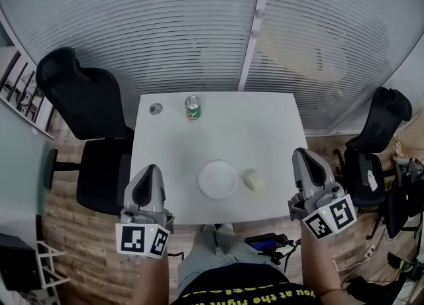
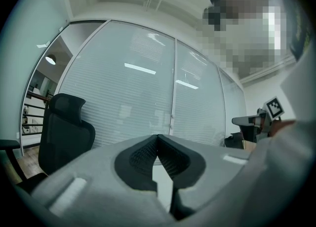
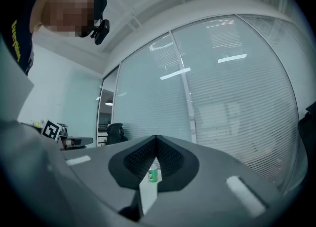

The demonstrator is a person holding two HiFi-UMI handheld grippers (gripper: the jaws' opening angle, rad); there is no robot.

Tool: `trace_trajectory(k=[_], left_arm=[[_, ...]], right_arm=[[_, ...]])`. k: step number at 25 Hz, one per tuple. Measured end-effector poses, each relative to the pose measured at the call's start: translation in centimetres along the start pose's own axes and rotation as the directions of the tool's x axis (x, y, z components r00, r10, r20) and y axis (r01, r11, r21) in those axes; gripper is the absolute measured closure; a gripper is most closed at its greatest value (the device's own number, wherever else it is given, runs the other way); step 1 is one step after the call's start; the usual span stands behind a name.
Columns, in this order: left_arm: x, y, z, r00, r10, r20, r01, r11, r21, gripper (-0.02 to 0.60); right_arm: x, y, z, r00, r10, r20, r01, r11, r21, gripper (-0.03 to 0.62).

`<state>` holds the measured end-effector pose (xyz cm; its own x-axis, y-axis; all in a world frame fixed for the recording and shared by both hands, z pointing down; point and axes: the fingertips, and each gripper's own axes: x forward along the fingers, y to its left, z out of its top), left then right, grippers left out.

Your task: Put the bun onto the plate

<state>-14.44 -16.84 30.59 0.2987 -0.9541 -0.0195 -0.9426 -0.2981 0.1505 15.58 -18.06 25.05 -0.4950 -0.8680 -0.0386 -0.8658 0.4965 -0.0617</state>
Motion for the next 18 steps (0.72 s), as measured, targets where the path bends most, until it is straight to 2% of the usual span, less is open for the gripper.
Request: trace_trajectory(k=[3,8,18], left_arm=[[0.2,-0.1,-0.5,1.000,0.003,-0.004,-0.003,1.000,-0.005,0.581],[0.5,-0.9,-1.2,0.999,-0.032,0.011,0.032,0.999,-0.006,0.581],[1.7,-1.0,-4.0,0.999,-0.026,-0.036,0.027,1.000,0.007,0.581]], right_arm=[[0.0,-0.4,-0.6,1.000,-0.001,-0.012,0.001,1.000,0.004,0.588],[0.0,-0.9,-2.3,0.999,0.006,-0.042,-0.005,1.000,0.021,0.588],[0.9,-1.4,-5.5,0.995,0.018,-0.095,-0.014,0.999,0.044,0.588]])
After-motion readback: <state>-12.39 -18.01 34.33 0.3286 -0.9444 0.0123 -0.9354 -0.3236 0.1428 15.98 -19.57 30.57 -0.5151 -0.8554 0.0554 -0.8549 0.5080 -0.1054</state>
